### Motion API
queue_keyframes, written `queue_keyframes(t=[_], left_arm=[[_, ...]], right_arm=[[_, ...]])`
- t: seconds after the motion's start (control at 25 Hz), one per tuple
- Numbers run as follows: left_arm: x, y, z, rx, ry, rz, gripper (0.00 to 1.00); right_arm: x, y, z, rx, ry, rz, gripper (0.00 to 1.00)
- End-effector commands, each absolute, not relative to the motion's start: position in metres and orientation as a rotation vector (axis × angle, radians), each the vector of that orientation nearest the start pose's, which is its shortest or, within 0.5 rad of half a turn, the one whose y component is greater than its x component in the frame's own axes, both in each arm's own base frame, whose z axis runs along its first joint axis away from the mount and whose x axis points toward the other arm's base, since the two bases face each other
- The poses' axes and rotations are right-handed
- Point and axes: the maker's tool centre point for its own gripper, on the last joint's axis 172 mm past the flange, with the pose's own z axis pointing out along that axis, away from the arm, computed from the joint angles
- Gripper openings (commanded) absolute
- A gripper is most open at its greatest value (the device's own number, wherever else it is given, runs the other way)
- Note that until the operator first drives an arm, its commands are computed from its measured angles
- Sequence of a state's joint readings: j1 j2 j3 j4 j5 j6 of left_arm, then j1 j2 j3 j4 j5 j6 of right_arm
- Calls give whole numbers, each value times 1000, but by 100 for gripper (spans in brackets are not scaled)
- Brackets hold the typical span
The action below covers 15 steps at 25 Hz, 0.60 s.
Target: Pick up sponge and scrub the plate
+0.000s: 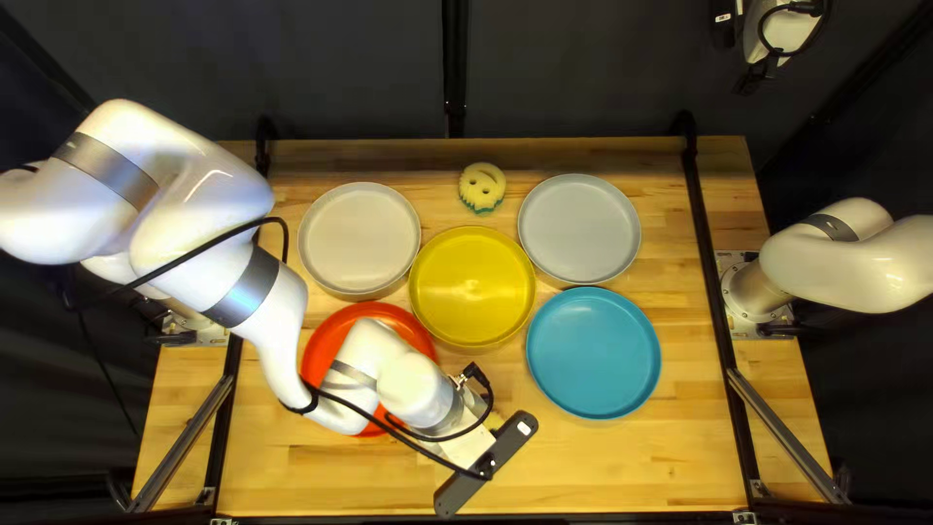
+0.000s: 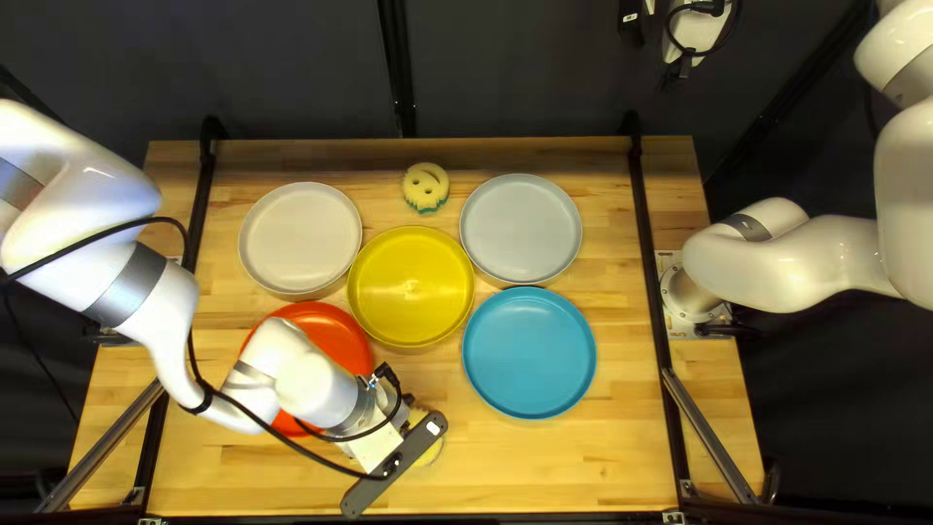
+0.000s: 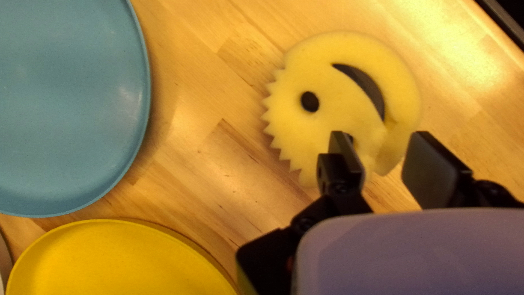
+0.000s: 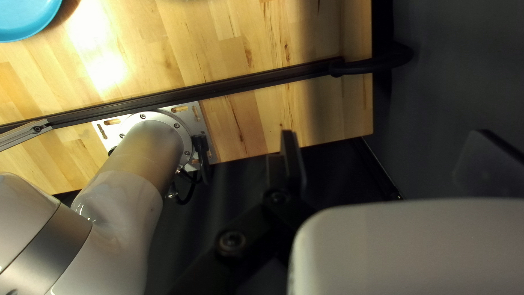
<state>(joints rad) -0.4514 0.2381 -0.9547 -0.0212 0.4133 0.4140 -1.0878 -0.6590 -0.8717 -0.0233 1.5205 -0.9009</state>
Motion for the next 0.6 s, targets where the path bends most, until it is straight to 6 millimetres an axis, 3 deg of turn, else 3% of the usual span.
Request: queue_keyframes(t=[0.04, 0.16, 0.28, 0.6], left_arm=[[490, -212, 103, -2864, 1240, -447, 100], [476, -175, 118, -2889, 1194, -424, 100], [456, -122, 133, -2934, 1135, -399, 100], [413, -26, 161, -3024, 1011, -319, 100]], right_arm=[[130, -262, 320, -3149, 293, 22, 100], [130, -262, 320, -3149, 293, 22, 100], [130, -262, 320, -3149, 293, 22, 100], [130, -262, 320, -3149, 293, 22, 100]])
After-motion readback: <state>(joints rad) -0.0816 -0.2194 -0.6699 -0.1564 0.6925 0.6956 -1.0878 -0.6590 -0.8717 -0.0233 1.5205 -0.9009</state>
